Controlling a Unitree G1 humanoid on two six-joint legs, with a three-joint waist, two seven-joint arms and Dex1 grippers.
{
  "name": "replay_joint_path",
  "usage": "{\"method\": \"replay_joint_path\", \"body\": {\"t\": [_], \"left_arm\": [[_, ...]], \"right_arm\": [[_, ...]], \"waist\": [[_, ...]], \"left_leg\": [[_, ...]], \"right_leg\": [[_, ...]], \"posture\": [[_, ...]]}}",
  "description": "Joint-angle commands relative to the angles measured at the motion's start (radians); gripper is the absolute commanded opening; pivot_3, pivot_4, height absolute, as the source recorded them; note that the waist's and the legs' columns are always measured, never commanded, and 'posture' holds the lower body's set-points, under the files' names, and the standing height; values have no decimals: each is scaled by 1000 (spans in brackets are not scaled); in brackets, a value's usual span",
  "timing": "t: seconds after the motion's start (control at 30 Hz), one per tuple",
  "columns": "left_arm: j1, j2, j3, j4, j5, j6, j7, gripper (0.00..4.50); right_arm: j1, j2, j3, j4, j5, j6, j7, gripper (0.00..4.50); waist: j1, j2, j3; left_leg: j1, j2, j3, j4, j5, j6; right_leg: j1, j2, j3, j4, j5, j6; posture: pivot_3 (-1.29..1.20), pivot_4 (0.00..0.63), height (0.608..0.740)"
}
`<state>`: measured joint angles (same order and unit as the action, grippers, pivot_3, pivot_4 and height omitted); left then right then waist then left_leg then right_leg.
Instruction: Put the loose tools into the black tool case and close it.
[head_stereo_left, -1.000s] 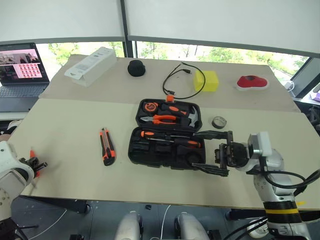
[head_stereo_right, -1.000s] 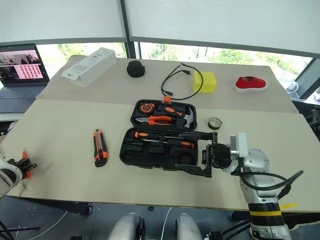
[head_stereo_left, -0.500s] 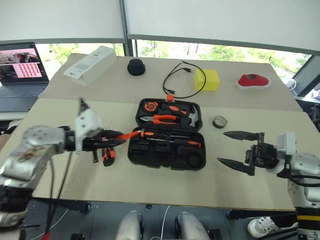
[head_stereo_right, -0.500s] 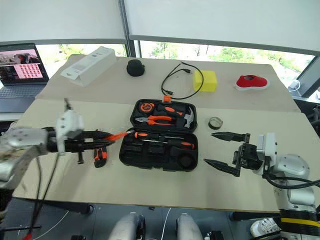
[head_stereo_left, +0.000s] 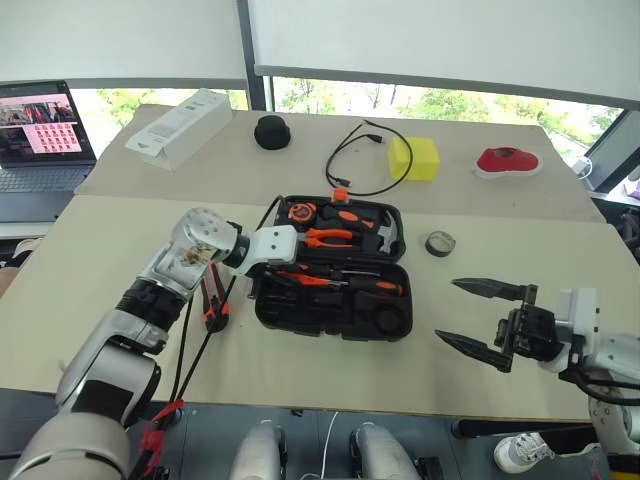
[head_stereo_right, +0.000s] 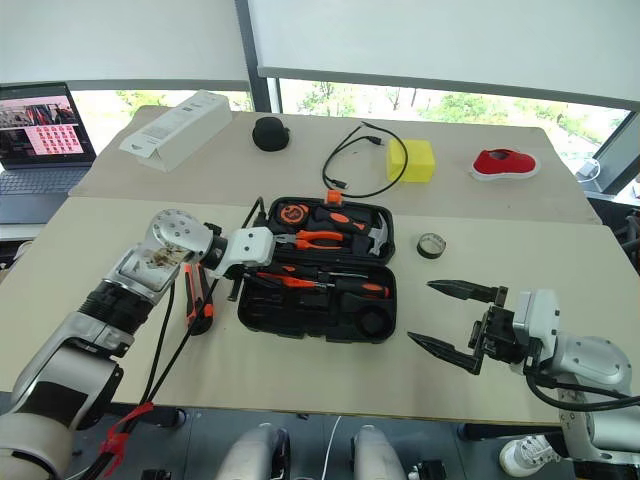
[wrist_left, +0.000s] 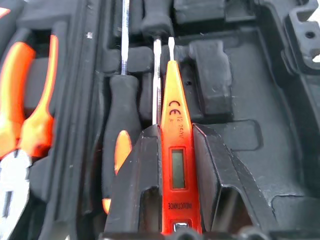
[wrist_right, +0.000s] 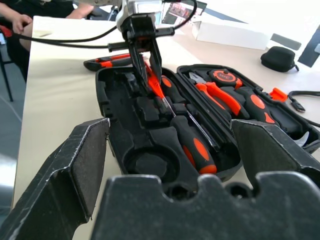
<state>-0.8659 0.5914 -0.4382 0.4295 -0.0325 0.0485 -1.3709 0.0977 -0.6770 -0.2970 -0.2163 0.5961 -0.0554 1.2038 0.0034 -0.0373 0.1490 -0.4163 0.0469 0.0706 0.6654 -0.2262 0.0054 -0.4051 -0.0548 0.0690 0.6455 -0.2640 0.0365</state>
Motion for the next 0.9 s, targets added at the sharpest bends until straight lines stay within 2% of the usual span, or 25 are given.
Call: {"method": "replay_joint_path", "body": {"t": [0.03,0.13,0.3,0.47,0.67,0.73,0.77,0.87,0.9], "left_arm": [[-16,-11,-6,-23,27,24,-21,445],[-6,-20,-11,-47,44,82,-20,445],[-6,-27,-22,-33,124,95,46,445],[9,-10,-41,-55,165,111,31,445],[39,-46,23,-100,99,189,60,445],[54,-68,82,-120,38,195,77,1449],[61,-75,110,-135,6,196,74,1690],[65,-96,209,-175,-116,243,54,2797],[61,-91,237,-169,-140,215,45,2797]], "right_arm": [[8,4,-23,-40,13,-3,-26,4500],[8,9,-14,-40,8,-9,-35,4500],[-3,15,-5,-34,7,-15,-41,4500],[-15,23,3,-25,5,-19,-37,4500],[-29,28,11,-11,2,-20,-30,4500],[-30,27,14,-9,2,-18,-27,4500],[-30,27,14,-7,3,-17,-26,4500],[-27,20,14,-3,8,-7,-20,4500],[-25,13,16,0,6,-1,-17,4500]], "waist": [[-1,0,0],[-1,0,0],[0,0,0],[0,0,0],[-1,0,0],[-1,0,0],[-1,0,0],[5,0,0],[6,0,0]], "left_leg": [[0,0,0,0,0,0],[0,0,-1,1,0,0],[0,0,-1,3,0,0],[0,0,-2,5,0,0],[1,0,-2,6,0,0],[1,0,-2,6,0,0],[1,0,-2,6,0,0],[-1,0,-3,8,0,0],[-3,1,-4,10,0,1]], "right_leg": [[0,0,0,0,0,0],[0,0,0,1,0,0],[1,0,0,2,0,0],[2,0,-1,3,0,0],[2,1,-1,4,0,0],[2,0,-1,4,0,1],[2,0,0,4,0,1],[2,0,-1,4,0,1],[1,0,-2,4,0,1]], "posture": [[0,150,740],[0,150,740],[0,150,740],[0,150,740],[0,150,740],[0,150,740],[0,150,740],[0,150,740],[0,150,740]]}}
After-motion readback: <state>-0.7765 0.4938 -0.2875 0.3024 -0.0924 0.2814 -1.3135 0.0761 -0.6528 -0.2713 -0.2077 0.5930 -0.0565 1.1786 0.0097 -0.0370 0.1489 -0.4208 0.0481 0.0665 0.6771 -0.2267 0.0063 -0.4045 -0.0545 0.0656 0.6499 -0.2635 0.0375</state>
